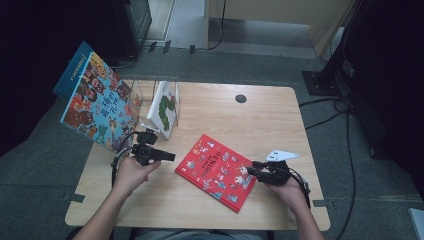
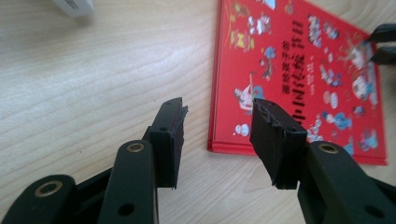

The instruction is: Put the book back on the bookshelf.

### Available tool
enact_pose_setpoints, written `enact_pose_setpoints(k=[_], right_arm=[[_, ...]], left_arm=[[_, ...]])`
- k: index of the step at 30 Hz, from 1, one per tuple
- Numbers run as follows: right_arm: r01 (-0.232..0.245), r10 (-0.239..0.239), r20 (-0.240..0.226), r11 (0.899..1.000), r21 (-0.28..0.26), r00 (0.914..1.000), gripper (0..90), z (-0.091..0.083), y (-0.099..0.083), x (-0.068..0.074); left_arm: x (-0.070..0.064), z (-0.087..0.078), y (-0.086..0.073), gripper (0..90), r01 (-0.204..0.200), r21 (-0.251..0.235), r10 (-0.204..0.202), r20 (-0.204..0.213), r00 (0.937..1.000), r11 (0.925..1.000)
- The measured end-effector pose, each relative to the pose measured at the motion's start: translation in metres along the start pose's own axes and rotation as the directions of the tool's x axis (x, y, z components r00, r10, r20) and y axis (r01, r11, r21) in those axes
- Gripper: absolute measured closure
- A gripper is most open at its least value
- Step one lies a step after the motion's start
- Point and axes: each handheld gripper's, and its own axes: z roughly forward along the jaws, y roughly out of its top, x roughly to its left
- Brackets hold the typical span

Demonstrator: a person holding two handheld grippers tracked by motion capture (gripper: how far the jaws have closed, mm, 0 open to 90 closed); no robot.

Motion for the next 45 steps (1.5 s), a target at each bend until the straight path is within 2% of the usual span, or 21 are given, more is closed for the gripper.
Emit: enact_pose_setpoints(k=[3, 10, 14, 16, 21, 23, 27, 30, 35, 37, 41, 43, 45], right_arm=[[-0.002, 0.002, -0.002, 1.000, -0.007, 1.0000, 66.0, -0.003, -0.003, 0.000], [0.002, -0.002, 0.004, 1.000, -0.002, 1.0000, 80.8, -0.011, -0.011, 0.001], [0.011, -0.011, 0.005, 1.000, -0.004, 0.9999, 85.4, -0.013, -0.014, 0.001], [0.015, -0.015, 0.002, 1.000, -0.001, 0.9999, 87.1, -0.015, -0.016, 0.001], [0.031, -0.031, -0.007, 0.999, -0.017, 0.9995, 87.7, -0.017, -0.020, 0.000], [0.016, -0.017, -0.018, 1.000, -0.020, 0.9997, 88.0, -0.018, -0.021, 0.000], [0.028, -0.029, -0.038, 1.000, -0.011, 0.9989, 89.0, -0.019, -0.022, 0.001], [0.038, -0.038, -0.055, 0.999, -0.001, 0.9978, 89.5, -0.019, -0.022, 0.002], [0.069, -0.068, -0.081, 0.998, 0.007, 0.9944, 89.5, -0.019, -0.023, 0.006], [0.070, -0.069, -0.094, 0.998, 0.004, 0.9931, 89.9, -0.017, -0.022, 0.007], [0.108, -0.107, -0.128, 0.994, -0.001, 0.9860, 89.8, -0.008, -0.018, 0.014], [0.128, -0.127, -0.138, 0.992, -0.001, 0.9823, 89.8, -0.009, -0.017, 0.012], [0.119, -0.118, -0.128, 0.993, 0.000, 0.9848, 89.8, -0.010, -0.017, 0.008]], left_arm=[[-0.001, 0.008, -0.005, 55.3, -0.015, 0.020, 0.015, -0.010, 0.9998, 0.9997], [0.003, 0.018, -0.015, 55.2, -0.003, 0.001, 0.003, 0.017, 0.9999, 1.0000], [0.004, 0.020, -0.019, 55.1, -0.018, 0.002, 0.018, 0.000, 0.9998, 0.9998], [0.005, 0.020, -0.022, 55.1, -0.017, -0.008, 0.017, 0.007, 0.9998, 0.9998], [0.004, 0.026, -0.029, 54.8, -0.039, 0.004, 0.040, -0.014, 0.9991, 0.9992], [0.005, 0.027, -0.032, 54.2, -0.044, 0.012, 0.044, -0.012, 0.9990, 0.9990], [0.006, 0.026, -0.035, 53.7, -0.048, 0.004, 0.048, 0.000, 0.9989, 0.9989], [0.009, 0.025, -0.037, 53.7, -0.036, -0.003, 0.036, 0.007, 0.9993, 0.9994], [0.010, 0.025, -0.041, 53.5, -0.044, -0.012, 0.044, 0.016, 0.9989, 0.9990], [0.010, 0.025, -0.042, 52.6, -0.041, -0.019, 0.041, 0.009, 0.9991, 0.9990], [0.011, 0.022, -0.046, 52.3, -0.044, -0.022, 0.044, -0.004, 0.9990, 0.9988], [0.012, 0.021, -0.047, 52.3, -0.035, -0.031, 0.035, -0.005, 0.9994, 0.9989], [0.013, 0.019, -0.048, 52.4, -0.027, -0.043, 0.027, 0.003, 0.9996, 0.9987]])
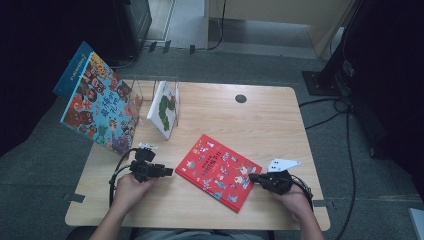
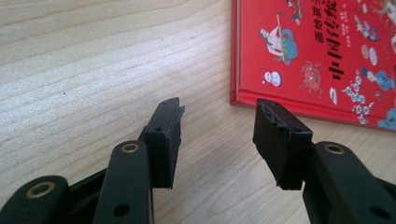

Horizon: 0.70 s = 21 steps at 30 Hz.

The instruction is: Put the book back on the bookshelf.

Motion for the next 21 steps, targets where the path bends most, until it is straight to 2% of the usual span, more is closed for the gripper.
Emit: enact_pose_setpoints(k=[5, 7, 12, 14, 17, 21], right_arm=[[-0.017, 0.017, 0.002, 1.000, -0.013, 0.9998, 89.1, 0.000, -0.001, -0.002], [-0.017, 0.017, 0.010, 1.000, -0.015, 0.9998, 88.6, -0.002, -0.002, -0.001], [-0.048, 0.049, 0.032, 0.999, -0.022, 0.9983, 88.0, -0.012, -0.010, -0.001], [-0.055, 0.052, 0.064, 0.997, 0.054, 0.9966, 87.2, -0.013, -0.016, -0.001], [-0.072, 0.070, 0.052, 0.997, 0.042, 0.9962, 87.3, -0.015, -0.018, 0.000], [-0.054, 0.053, 0.042, 0.998, 0.040, 0.9977, 87.5, -0.012, -0.017, 0.001]], left_arm=[[-0.002, 0.002, 0.000, 52.3, -0.004, 0.005, 0.004, -0.011, 0.9999, 1.0000], [-0.004, 0.003, 0.000, 53.0, 0.010, 0.004, -0.010, -0.013, 0.9999, 0.9999], [-0.008, 0.003, 0.001, 52.3, -0.021, 0.011, 0.021, -0.015, 0.9997, 0.9997], [-0.008, 0.004, 0.002, 52.3, -0.012, 0.019, 0.013, -0.023, 0.9997, 0.9997], [-0.006, 0.004, 0.005, 52.9, 0.005, 0.013, -0.005, -0.012, 0.9999, 0.9999], [-0.005, 0.005, 0.005, 56.6, 0.013, 0.033, -0.013, -0.014, 0.9998, 0.9994]])
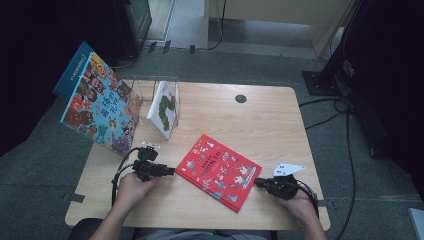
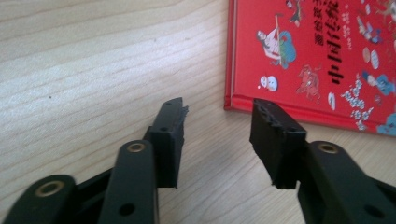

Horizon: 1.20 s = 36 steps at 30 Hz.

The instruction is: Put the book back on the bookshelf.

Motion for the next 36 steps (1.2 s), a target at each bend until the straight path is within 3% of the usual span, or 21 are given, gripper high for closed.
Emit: enact_pose_setpoints(k=[3, 6, 11, 19, 25, 31, 34, 36], right_arm=[[-0.004, 0.004, -0.008, 1.000, 0.000, 1.0000, 87.5, 0.002, 0.002, -0.001], [0.010, -0.010, -0.022, 1.000, 0.002, 0.9997, 87.3, 0.007, 0.006, 0.000], [0.050, -0.049, -0.047, 0.999, 0.006, 0.9977, 85.8, 0.018, 0.014, 0.004], [0.086, -0.085, -0.090, 0.996, 0.012, 0.9923, 86.7, 0.031, 0.025, 0.006], [0.097, -0.094, -0.097, 0.995, 0.021, 0.9909, 88.3, 0.039, 0.033, 0.010], [0.036, -0.036, -0.004, 0.999, -0.025, 0.9994, 89.2, 0.031, 0.035, -0.001], [-0.001, 0.004, 0.066, 0.999, -0.048, 0.9978, 89.2, 0.026, 0.035, -0.009], [-0.027, 0.033, 0.109, 0.998, -0.060, 0.9935, 89.1, 0.024, 0.035, -0.015]], left_arm=[[-0.001, -0.003, -0.002, 61.9, -0.011, 0.003, 0.011, 0.010, 0.9999, 0.9999], [0.000, -0.004, -0.005, 65.3, 0.010, 0.002, -0.010, 0.017, 0.9998, 0.9999], [-0.001, -0.004, -0.010, 63.7, 0.015, 0.004, -0.015, 0.003, 0.9999, 0.9999], [-0.003, 0.001, -0.010, 64.2, 0.036, -0.022, -0.035, 0.030, 0.9989, 0.9991], [-0.004, 0.005, -0.002, 65.7, 0.023, -0.030, -0.023, 0.001, 0.9997, 0.9993], [-0.003, 0.006, 0.001, 68.1, 0.020, -0.030, -0.020, -0.013, 0.9997, 0.9994], [-0.002, 0.007, 0.003, 78.2, 0.013, -0.018, -0.013, -0.027, 0.9995, 0.9998], [0.000, 0.007, 0.004, 80.3, 0.016, -0.018, -0.017, -0.021, 0.9996, 0.9997]])
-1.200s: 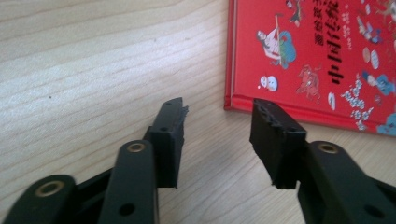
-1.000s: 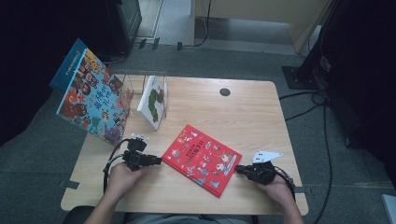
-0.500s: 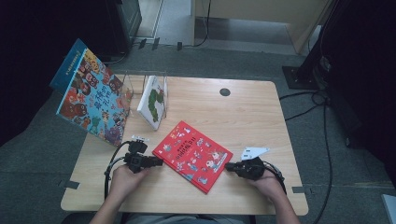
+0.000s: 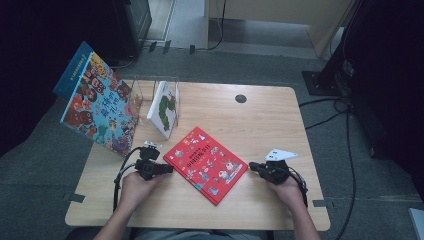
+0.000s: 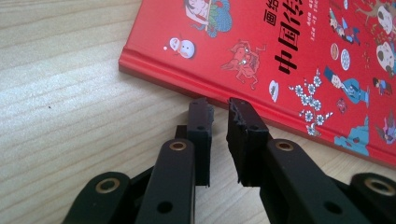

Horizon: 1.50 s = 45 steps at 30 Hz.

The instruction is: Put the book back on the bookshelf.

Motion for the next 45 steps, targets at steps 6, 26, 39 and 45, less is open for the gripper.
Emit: enact_pose_setpoints(k=[6, 26, 39, 45], right_arm=[[-0.012, 0.011, 0.048, 1.000, 0.014, 0.9988, 87.9, 0.008, 0.003, -0.005], [0.046, -0.045, -0.015, 0.997, 0.065, 0.9989, 89.9, 0.024, 0.011, 0.016], [0.071, -0.068, -0.036, 0.995, 0.074, 0.9970, 90.0, 0.021, 0.006, 0.030], [0.081, -0.079, -0.040, 0.994, 0.075, 0.9961, 90.0, 0.020, 0.005, 0.035]], left_arm=[[0.002, 0.002, 0.003, 84.4, 0.007, -0.002, -0.007, 0.000, 1.0000, 1.0000], [-0.013, 0.019, 0.015, 87.0, -0.004, -0.036, 0.006, 0.045, 0.9990, 0.9993], [-0.008, 0.022, 0.024, 87.9, 0.012, -0.039, -0.010, 0.052, 0.9986, 0.9992], [-0.006, 0.023, 0.029, 88.6, 0.016, -0.041, -0.014, 0.051, 0.9986, 0.9990]])
